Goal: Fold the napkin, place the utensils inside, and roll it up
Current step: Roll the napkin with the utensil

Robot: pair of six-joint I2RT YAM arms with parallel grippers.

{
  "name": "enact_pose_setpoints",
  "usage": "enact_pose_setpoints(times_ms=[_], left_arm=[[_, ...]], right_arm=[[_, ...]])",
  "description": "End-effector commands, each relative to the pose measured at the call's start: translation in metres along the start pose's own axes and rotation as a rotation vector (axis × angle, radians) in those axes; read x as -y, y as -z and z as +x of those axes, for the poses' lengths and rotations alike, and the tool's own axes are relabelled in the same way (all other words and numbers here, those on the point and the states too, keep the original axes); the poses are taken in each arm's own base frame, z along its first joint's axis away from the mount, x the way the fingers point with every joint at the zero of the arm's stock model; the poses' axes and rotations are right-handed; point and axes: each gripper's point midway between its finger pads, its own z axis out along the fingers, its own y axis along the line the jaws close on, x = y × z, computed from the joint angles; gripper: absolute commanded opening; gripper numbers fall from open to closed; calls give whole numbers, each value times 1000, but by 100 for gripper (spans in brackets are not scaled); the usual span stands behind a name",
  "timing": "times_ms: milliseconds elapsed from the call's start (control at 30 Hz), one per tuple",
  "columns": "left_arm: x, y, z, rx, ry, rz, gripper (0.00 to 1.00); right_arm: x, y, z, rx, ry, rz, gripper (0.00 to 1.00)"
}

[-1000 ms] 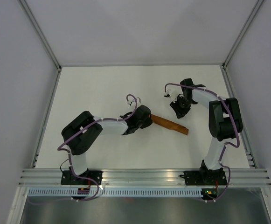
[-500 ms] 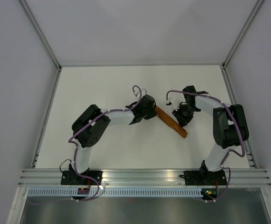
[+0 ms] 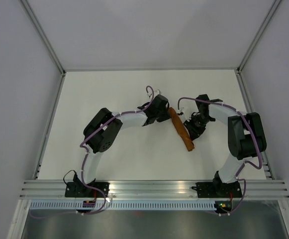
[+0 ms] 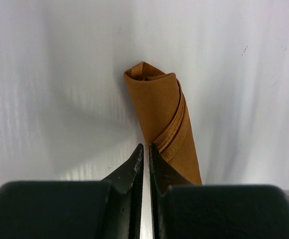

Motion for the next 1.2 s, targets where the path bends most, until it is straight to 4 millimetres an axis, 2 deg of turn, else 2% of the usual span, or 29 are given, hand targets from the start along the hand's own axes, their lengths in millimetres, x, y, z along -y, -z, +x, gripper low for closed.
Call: enact_pose_setpoints(times_ms=[0,367,433,600,767,967,1000,1067,1100,1167], left_arm=[[16,-4,-5,-35,-52,40,12],[27,-17,-7,-66,-67,79,12],[28,-19,-2,-92,-73,90,11],[29,-22,-3,-99,-79,100,12],[27,-20,-11,-95,-81,107,12],[35,-5,-28,-68,-119,141,14],[42,5,-37,-48,-129,157,15],[40,18,-46,-25,-161,159,19],[52,38,-61,13,-171,187,21],[40,53,-65,29,-217,177,30]], right_arm=[[-18,-2,2,7,-7,-70,31],[-27,-8,-5,31,-13,-110,30],[-26,-8,-7,37,-15,-109,30],[-7,-2,-15,70,-29,-7,31],[8,10,-16,93,-54,22,33],[30,41,-18,172,-114,43,41],[36,51,-24,199,-116,59,42],[45,69,-25,261,-155,67,46],[51,84,-33,304,-155,89,50],[55,104,-39,387,-193,74,55]])
